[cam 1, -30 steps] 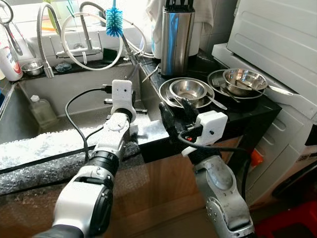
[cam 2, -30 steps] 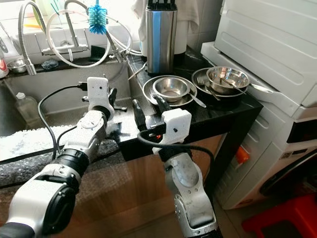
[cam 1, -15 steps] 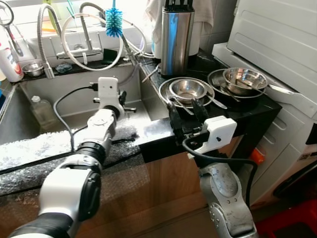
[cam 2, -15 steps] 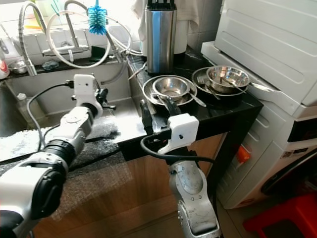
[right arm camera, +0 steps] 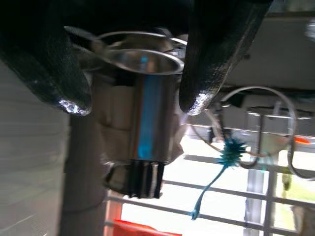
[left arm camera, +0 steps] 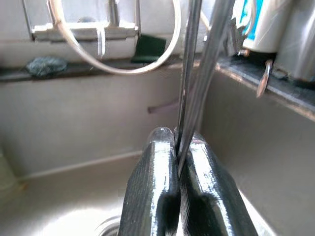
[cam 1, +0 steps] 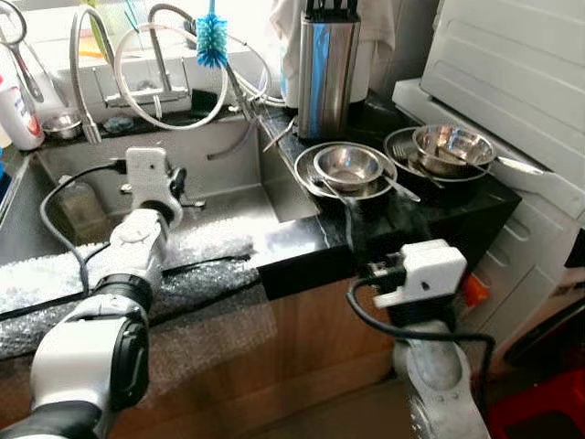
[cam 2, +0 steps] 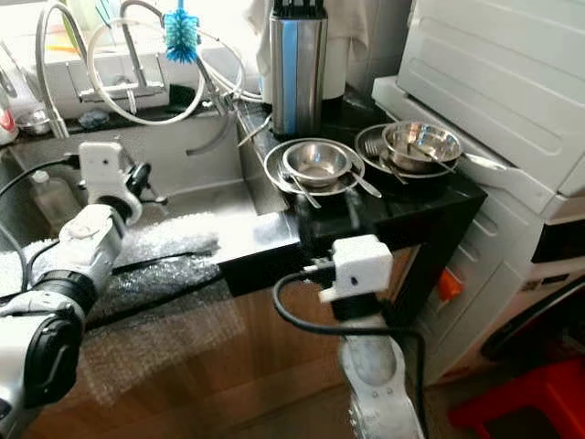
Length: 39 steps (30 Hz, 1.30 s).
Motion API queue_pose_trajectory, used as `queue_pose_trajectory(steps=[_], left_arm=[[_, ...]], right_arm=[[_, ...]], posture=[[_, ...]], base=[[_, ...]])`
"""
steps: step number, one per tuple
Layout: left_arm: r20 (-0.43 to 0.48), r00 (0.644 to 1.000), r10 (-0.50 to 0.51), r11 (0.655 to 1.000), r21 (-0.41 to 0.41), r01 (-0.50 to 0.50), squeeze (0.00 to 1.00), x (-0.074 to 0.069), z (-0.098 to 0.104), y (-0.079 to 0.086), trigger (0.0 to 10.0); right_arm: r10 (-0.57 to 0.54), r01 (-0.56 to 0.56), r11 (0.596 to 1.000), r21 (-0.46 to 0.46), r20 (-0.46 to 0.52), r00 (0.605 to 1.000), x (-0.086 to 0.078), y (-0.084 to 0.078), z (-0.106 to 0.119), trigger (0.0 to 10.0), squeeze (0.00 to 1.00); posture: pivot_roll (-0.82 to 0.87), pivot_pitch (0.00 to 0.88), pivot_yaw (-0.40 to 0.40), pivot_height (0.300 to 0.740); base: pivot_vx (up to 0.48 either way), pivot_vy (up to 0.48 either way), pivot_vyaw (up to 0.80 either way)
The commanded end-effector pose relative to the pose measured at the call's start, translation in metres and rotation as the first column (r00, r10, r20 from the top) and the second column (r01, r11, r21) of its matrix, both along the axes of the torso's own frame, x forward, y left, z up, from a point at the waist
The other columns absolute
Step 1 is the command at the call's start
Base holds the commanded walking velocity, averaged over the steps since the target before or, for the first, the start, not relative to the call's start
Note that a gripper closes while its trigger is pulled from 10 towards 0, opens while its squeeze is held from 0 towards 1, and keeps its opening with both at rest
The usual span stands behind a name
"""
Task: Kitchen organization
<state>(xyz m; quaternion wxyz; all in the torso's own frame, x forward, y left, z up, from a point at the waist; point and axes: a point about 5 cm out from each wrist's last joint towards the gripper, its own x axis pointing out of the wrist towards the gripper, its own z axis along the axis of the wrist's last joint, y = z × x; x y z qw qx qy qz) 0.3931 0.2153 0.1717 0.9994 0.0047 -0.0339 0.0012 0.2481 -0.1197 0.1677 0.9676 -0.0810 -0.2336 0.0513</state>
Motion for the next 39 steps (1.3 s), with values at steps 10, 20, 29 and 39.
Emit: queue_pose_trajectory(steps=[10,20,29,39], left_arm=[[0.021,1.000,0.014,0.998,-0.054,-0.013,0.00,-0.006,-0.012,0.000,10.0],[0.033,0.999,0.021,0.998,-0.062,-0.019,0.00,-0.004,-0.008,-0.004,10.0],[0.033,0.999,0.014,0.997,-0.079,-0.011,0.00,0.003,0.003,-0.015,10.0],[-0.060,0.998,-0.015,1.000,-0.023,0.014,0.00,0.002,-0.011,-0.020,10.0]], right_arm=[[-0.164,0.155,0.985,-0.072,-0.148,0.975,0.001,-0.028,-0.045,10.0,0.00],[-0.192,0.232,0.972,0.029,-0.468,0.863,0.003,-0.043,-0.105,10.0,0.00],[-0.176,0.211,0.976,-0.054,-0.766,0.618,-0.015,-0.045,-0.177,10.0,0.00],[-0.159,0.248,0.968,-0.025,-0.830,0.535,-0.026,-0.046,-0.197,10.0,0.00]], posture=[[-0.19,0.000,0.012,0.740],[-0.17,0.000,0.005,0.740],[-0.17,0.000,0.001,0.740],[-0.17,0.000,0.009,0.740]], base=[[0.000,0.000,0.00],[0.000,0.000,0.00],[0.000,0.000,0.00],[0.000,0.000,0.00]])
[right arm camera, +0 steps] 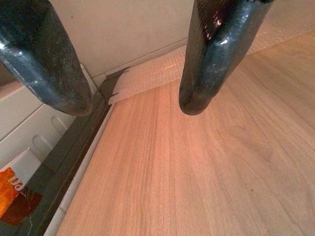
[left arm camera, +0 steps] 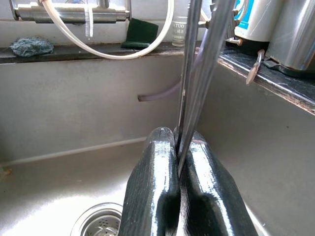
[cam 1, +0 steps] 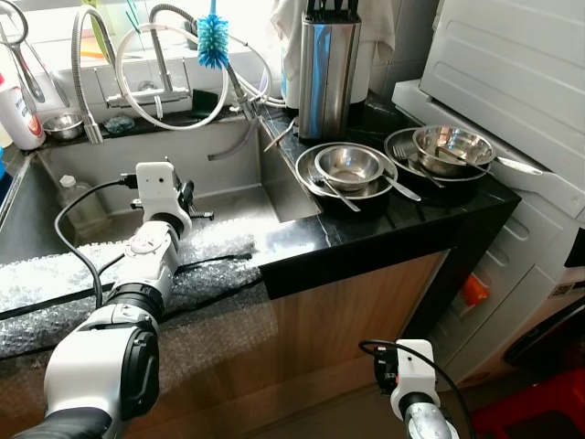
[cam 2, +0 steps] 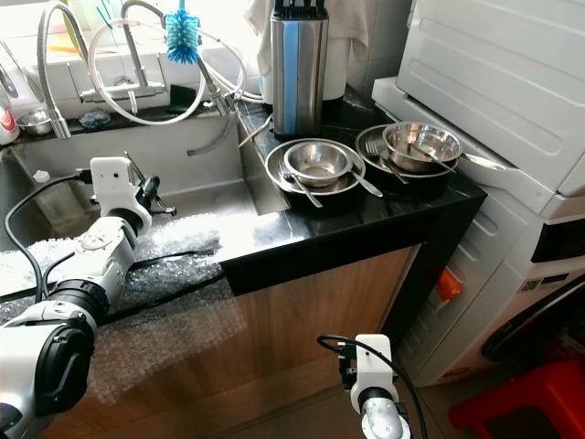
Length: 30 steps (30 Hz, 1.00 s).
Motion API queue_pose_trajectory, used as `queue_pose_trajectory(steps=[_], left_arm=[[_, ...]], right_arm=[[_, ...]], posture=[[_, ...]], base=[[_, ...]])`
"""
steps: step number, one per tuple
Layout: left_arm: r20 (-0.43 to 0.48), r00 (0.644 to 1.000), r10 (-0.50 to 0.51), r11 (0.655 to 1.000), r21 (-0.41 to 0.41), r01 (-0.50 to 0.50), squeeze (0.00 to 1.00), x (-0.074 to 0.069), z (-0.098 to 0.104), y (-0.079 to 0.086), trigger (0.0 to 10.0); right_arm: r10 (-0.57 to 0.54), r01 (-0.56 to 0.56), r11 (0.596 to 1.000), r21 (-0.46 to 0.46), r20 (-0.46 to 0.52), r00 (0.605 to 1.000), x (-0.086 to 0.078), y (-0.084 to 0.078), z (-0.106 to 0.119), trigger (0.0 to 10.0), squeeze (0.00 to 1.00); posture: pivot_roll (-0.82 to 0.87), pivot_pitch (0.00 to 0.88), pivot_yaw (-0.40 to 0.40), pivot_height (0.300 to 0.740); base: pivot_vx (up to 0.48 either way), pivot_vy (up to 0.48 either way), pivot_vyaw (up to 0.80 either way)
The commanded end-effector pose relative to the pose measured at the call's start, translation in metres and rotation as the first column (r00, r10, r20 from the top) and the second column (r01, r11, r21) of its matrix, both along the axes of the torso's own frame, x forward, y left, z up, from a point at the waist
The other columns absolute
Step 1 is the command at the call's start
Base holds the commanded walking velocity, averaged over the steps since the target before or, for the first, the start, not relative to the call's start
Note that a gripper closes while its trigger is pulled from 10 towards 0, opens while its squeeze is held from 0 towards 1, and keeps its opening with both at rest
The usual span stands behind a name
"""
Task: Kitchen organization
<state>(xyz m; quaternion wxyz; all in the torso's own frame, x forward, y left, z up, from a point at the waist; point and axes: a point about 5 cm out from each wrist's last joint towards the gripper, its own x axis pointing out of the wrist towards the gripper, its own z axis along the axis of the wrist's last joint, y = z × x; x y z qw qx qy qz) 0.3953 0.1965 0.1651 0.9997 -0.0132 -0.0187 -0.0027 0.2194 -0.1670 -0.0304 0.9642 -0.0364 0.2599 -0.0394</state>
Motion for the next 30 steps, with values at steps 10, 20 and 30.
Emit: queue_pose_trajectory(steps=[10,20,30], left_arm=[[-0.051,0.998,0.024,1.000,-0.003,-0.024,1.00,-0.006,-0.017,0.003,10.0],[-0.035,0.999,0.028,1.000,-0.011,-0.028,1.00,-0.006,-0.015,0.003,10.0],[0.081,0.996,0.027,0.996,-0.089,-0.020,0.05,-0.001,0.006,-0.002,10.0]], right_arm=[[0.016,-0.018,0.999,0.051,0.040,0.999,0.010,0.010,0.002,10.0,0.00],[0.019,-0.022,0.998,0.056,0.054,0.998,0.012,0.010,0.001,10.0,0.00],[0.024,-0.030,0.998,0.062,0.087,0.996,0.016,0.012,0.005,10.0,0.00]], posture=[[-0.16,0.000,0.012,0.740],[-0.16,0.000,0.011,0.740],[-0.16,0.000,0.006,0.740]], base=[[0.000,0.000,0.00],[0.000,0.000,0.00],[0.000,0.000,0.00]])
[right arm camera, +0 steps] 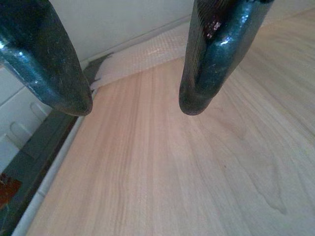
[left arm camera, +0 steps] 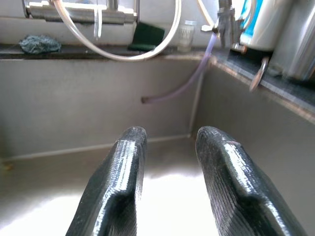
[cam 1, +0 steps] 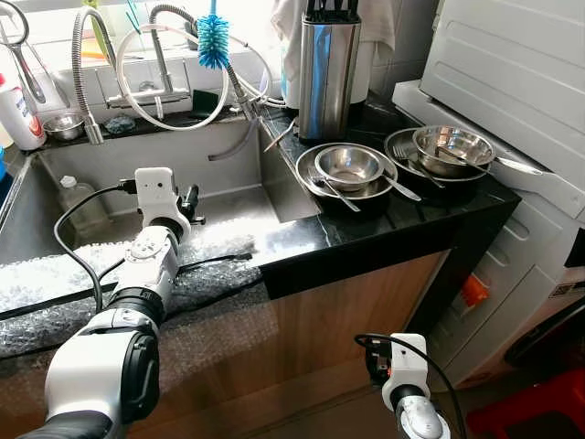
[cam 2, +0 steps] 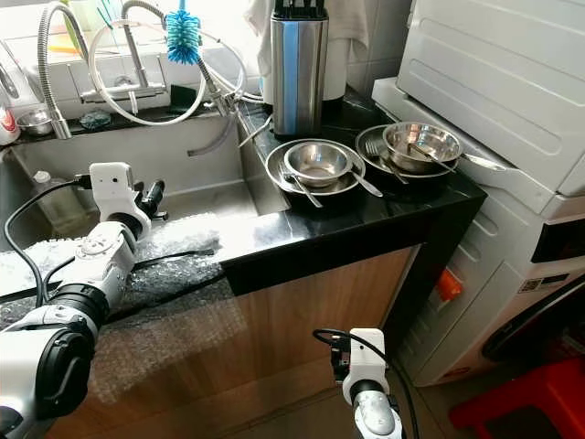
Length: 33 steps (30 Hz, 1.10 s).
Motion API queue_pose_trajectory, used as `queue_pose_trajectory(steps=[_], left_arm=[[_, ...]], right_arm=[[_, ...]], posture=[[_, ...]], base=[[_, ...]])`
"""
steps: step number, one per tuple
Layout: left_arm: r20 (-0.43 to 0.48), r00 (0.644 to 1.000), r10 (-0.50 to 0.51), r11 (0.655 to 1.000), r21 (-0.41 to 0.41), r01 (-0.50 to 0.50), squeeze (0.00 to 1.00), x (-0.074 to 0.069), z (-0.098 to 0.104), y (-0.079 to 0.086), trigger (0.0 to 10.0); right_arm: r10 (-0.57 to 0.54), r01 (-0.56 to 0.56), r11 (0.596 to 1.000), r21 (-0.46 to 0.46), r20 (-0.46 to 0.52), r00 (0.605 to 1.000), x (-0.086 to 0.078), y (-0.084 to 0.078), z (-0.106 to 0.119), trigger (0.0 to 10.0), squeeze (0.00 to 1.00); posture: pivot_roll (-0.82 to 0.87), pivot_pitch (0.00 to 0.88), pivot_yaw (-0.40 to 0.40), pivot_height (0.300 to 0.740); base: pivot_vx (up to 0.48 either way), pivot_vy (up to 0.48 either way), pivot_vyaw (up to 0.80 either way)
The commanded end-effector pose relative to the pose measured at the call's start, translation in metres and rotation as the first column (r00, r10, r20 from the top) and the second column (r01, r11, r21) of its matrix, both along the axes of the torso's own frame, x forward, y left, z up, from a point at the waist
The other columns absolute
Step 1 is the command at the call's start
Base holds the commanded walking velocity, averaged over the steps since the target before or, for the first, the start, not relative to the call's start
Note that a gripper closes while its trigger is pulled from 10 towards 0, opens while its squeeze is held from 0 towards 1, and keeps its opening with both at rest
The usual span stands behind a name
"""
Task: Kitchen organization
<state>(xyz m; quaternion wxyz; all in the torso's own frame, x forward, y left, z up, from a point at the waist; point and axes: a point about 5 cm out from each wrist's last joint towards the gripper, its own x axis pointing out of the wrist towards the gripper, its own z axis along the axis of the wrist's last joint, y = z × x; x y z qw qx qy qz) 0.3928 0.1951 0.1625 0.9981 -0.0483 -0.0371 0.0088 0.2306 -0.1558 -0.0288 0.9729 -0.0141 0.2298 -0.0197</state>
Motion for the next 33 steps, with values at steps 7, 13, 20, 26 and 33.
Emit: queue_pose_trajectory(steps=[7,13,20,26,33], left_arm=[[0.234,0.972,0.003,0.996,-0.082,0.017,0.00,0.007,0.058,0.008,10.0],[0.357,0.934,-0.019,1.000,0.006,0.018,0.00,-0.003,0.085,0.023,10.0],[0.392,0.919,-0.029,0.992,0.123,-0.021,0.00,-0.036,0.086,0.051,10.0],[0.372,0.928,-0.017,0.987,0.155,-0.044,0.00,-0.065,0.080,0.062,10.0],[0.281,0.960,-0.012,0.974,0.220,-0.052,0.00,-0.094,0.059,0.064,10.0]], right_arm=[[0.006,-0.006,1.000,-0.004,0.063,0.998,0.010,-0.001,0.010,10.0,0.00],[0.008,-0.007,1.000,-0.008,0.123,0.992,0.015,-0.001,0.020,10.0,0.00],[0.022,-0.019,1.000,-0.019,0.156,0.988,0.017,0.000,0.026,10.0,0.00],[0.030,-0.027,1.000,-0.016,0.201,0.979,0.018,0.001,0.033,10.0,0.00],[0.022,-0.017,1.000,-0.024,0.235,0.972,0.019,-0.002,0.039,10.0,0.00]], posture=[[-0.15,0.000,0.003,0.740],[-0.15,0.000,0.008,0.740],[-0.14,0.000,0.006,0.740],[-0.14,0.000,0.011,0.740],[-0.13,0.000,0.021,0.740]], base=[[0.000,0.000,0.00],[0.000,0.000,0.00],[0.000,0.000,0.00],[0.000,0.000,0.00],[0.000,0.000,0.00]])
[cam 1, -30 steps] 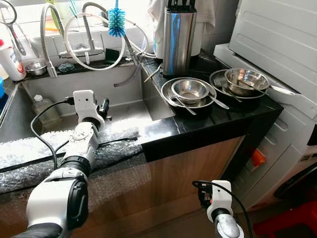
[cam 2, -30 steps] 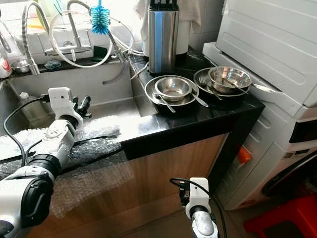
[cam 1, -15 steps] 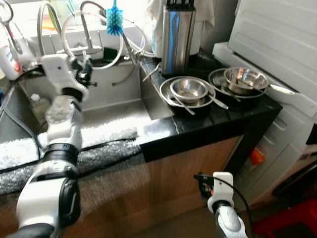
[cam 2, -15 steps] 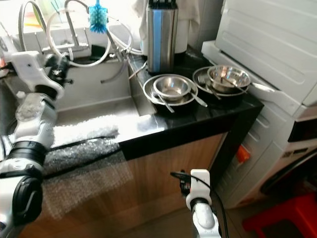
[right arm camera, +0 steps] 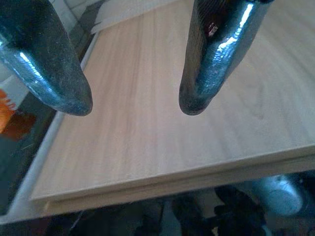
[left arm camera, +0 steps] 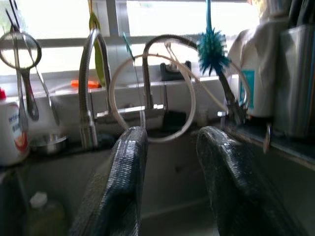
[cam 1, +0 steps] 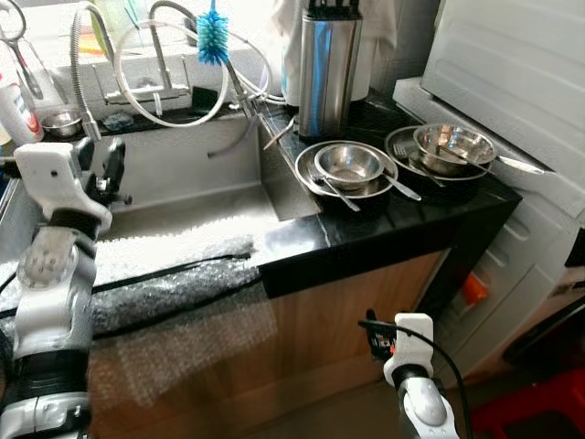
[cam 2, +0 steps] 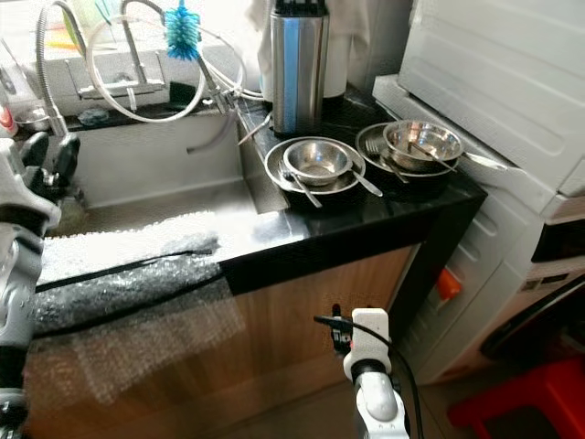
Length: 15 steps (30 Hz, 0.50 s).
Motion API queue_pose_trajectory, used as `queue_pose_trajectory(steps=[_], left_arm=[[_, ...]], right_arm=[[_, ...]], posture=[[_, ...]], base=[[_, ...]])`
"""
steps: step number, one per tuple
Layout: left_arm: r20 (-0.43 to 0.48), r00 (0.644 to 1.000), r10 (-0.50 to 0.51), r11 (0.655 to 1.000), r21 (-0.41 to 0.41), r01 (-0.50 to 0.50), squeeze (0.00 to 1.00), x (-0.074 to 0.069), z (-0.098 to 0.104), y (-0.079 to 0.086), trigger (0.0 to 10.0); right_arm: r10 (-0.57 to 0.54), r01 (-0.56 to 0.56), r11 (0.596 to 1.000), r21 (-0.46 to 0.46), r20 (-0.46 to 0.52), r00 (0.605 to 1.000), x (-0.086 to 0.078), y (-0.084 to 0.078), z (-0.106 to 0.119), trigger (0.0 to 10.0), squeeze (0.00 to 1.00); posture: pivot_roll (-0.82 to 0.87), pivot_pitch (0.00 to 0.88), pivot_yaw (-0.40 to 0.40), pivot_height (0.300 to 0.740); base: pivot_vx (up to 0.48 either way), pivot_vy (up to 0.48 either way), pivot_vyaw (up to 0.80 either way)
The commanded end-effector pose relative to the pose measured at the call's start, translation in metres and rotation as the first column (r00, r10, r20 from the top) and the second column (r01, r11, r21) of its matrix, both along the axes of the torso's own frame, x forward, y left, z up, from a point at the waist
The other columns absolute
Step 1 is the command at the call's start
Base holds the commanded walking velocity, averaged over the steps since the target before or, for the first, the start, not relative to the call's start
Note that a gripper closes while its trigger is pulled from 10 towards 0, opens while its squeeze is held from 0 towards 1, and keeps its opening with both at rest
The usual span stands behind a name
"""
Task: Kitchen organization
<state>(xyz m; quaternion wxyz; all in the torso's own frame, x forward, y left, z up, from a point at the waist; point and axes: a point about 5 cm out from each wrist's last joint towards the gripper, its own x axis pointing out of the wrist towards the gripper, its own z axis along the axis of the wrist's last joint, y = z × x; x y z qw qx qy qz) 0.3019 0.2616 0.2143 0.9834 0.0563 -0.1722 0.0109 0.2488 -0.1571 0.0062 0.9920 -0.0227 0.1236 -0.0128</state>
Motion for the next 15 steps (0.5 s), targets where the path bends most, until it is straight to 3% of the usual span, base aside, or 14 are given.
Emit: queue_pose_trajectory(steps=[1,3,4,7,15], left_arm=[[-0.004,1.000,-0.003,1.000,0.022,0.003,0.00,-0.008,0.002,-0.005,10.0],[-0.026,1.000,-0.003,1.000,0.023,0.003,0.00,-0.014,-0.004,-0.007,10.0],[-0.065,0.998,-0.005,1.000,0.015,0.006,0.00,-0.022,-0.018,-0.015,10.0],[-0.086,0.996,-0.006,1.000,0.016,0.008,0.00,-0.028,-0.024,-0.019,10.0],[-0.110,0.994,0.000,1.000,0.015,0.002,0.00,-0.033,-0.023,-0.022,10.0]], right_arm=[[-0.004,0.005,1.000,-0.001,0.032,0.999,0.001,-0.001,0.005,10.0,0.00],[-0.007,0.007,1.000,0.004,0.044,0.999,0.001,-0.001,0.007,10.0,0.00],[-0.002,0.002,1.000,-0.009,0.051,0.999,0.001,-0.001,0.008,10.0,0.00],[0.000,0.000,1.000,-0.012,0.057,0.998,0.001,-0.001,0.010,10.0,0.00],[0.000,0.000,1.000,-0.011,0.058,0.998,0.000,-0.001,0.010,10.0,0.00]], posture=[[-0.14,0.000,0.022,0.740],[-0.13,0.000,0.022,0.740],[-0.13,0.000,0.019,0.740],[-0.13,0.000,0.019,0.740],[-0.13,0.000,0.019,0.740]], base=[[0.000,0.000,0.00],[0.000,0.000,0.00],[0.000,0.000,0.00],[0.000,0.000,0.00],[0.000,0.000,0.00]])
